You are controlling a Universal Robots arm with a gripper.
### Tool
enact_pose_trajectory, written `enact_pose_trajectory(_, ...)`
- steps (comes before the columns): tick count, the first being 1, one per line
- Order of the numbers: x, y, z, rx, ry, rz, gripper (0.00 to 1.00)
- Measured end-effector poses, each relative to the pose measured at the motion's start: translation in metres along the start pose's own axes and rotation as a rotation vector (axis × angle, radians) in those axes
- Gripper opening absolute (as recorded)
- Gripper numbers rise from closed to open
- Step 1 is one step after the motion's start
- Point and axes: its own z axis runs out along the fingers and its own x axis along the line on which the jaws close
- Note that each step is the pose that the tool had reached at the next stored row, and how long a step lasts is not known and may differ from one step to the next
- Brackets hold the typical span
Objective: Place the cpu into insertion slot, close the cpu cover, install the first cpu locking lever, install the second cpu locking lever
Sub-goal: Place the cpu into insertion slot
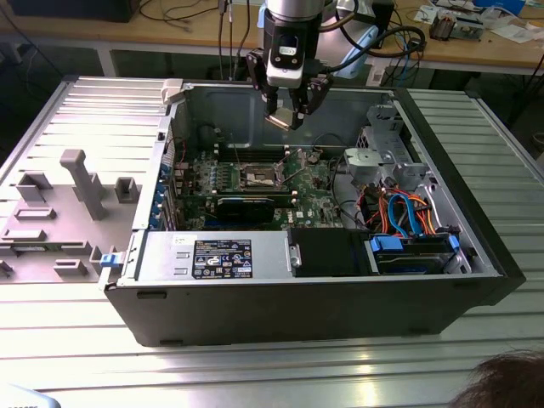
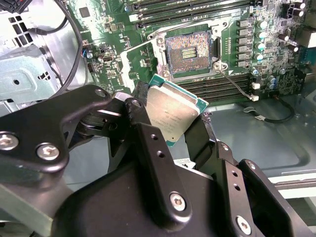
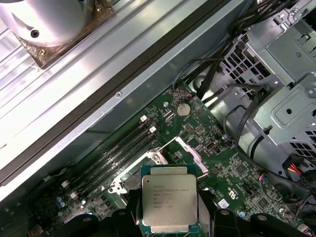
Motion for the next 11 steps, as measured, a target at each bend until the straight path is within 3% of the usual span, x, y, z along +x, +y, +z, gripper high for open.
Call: enact_pose_trajectory(11,0.0,0.0,0.0,-0.0002,-0.0009,0.012,0.55)
